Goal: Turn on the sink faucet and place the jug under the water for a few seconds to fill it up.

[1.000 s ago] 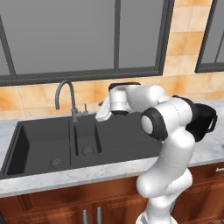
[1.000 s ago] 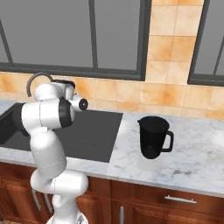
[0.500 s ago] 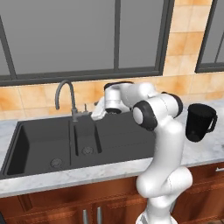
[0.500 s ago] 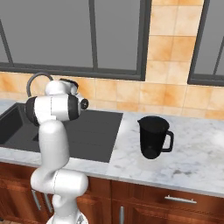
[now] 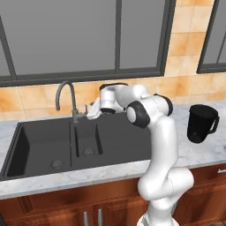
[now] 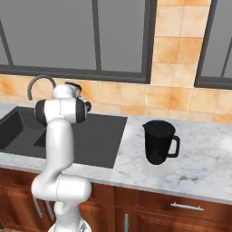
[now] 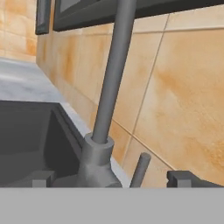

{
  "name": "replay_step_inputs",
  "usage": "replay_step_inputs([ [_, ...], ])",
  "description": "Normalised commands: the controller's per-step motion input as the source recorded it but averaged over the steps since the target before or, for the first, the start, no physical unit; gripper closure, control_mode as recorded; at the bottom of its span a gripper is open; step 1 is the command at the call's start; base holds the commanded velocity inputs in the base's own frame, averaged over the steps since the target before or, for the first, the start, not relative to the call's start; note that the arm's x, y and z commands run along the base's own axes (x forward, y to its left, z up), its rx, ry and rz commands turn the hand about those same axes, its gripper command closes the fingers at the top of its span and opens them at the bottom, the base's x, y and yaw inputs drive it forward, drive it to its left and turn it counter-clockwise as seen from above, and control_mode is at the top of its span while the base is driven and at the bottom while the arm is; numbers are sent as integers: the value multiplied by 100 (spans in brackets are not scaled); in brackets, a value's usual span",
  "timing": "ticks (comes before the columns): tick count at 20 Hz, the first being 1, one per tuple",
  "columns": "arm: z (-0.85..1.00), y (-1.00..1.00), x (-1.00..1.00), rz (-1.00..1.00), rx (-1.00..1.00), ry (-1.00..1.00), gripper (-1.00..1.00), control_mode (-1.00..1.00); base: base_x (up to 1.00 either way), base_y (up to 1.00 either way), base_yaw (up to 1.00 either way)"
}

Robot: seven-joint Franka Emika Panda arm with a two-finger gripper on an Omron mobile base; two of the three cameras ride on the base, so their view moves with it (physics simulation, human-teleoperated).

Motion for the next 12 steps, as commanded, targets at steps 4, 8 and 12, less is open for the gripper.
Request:
replay_step_inputs([
  [4, -12, 10, 39, 1, 1, 0, -100, -100, 0, 0, 0],
  [8, -12, 9, 42, 1, 1, 0, -100, -100, 0, 0, 0],
  [12, -15, 7, 37, 1, 0, -1, -100, -100, 0, 0, 0],
])
